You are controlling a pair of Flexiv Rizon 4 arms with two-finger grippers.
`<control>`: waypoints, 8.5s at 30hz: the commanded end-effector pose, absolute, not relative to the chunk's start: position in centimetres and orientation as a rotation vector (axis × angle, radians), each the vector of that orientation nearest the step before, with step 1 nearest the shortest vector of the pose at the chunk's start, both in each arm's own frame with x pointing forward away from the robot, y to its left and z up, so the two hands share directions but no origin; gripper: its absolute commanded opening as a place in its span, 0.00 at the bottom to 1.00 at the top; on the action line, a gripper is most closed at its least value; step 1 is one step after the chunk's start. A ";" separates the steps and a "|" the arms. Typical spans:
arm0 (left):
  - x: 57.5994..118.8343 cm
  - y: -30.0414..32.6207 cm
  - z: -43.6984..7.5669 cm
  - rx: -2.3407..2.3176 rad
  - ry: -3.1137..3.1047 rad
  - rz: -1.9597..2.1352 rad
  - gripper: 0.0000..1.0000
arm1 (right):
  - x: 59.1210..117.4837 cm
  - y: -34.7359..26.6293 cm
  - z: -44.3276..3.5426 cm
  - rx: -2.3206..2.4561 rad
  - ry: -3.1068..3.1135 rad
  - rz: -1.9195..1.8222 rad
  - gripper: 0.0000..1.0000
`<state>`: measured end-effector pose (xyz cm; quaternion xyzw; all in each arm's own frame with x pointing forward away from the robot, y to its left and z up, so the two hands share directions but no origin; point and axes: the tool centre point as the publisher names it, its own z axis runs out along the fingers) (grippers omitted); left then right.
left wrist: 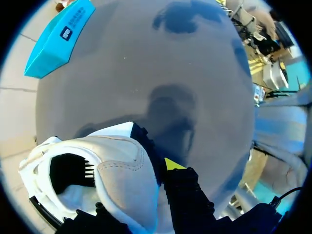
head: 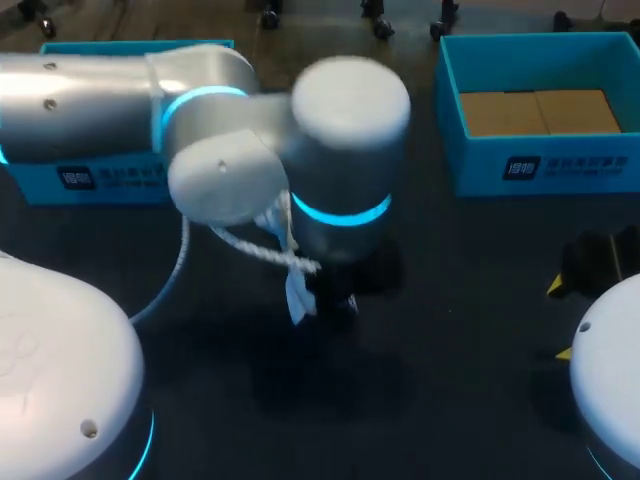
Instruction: Take the shoe out of the shoebox, open the shoe tongue, remove and reinsert the insole, then place the shoe into the shoebox
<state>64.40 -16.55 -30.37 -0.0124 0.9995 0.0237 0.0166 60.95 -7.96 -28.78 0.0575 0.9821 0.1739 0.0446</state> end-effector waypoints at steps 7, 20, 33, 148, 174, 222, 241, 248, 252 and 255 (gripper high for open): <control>72.3 -9.8 -19.7 0.147 3.128 0.109 0.00 | 60.8 -7.9 -28.8 0.177 2.998 0.527 1.00; 72.3 -9.8 -19.7 0.147 3.128 0.109 0.00 | 60.8 -7.9 -28.8 0.177 2.998 0.527 1.00; 79.4 -0.2 -17.2 0.330 3.132 0.134 0.00 | 60.8 -7.9 -28.8 0.177 2.998 0.527 1.00; 110.4 29.1 -16.5 2.073 2.258 0.091 0.00 | 60.8 -7.9 -28.8 0.177 2.998 0.527 1.00; 115.6 30.7 -18.3 2.420 2.042 0.271 0.00 | 60.8 -7.9 -28.8 0.177 2.998 0.527 1.00; 119.1 30.0 -29.0 2.503 2.025 0.347 0.00 | 60.8 -7.9 -28.8 0.177 2.998 0.527 1.00; 119.8 28.9 -31.4 2.486 2.090 0.304 0.00 | 60.8 -7.9 -28.8 0.177 2.998 0.527 1.00; 120.1 28.6 -32.8 2.482 2.114 0.287 0.00 | 60.8 -7.9 -28.8 0.177 2.998 0.527 1.00; 120.5 28.4 -33.5 2.479 2.127 0.271 0.00 | 60.8 -7.9 -28.8 0.177 2.998 0.527 1.00; 120.9 28.4 -33.8 2.472 2.136 0.264 0.00 | 60.8 -7.9 -28.8 0.177 2.998 0.527 1.00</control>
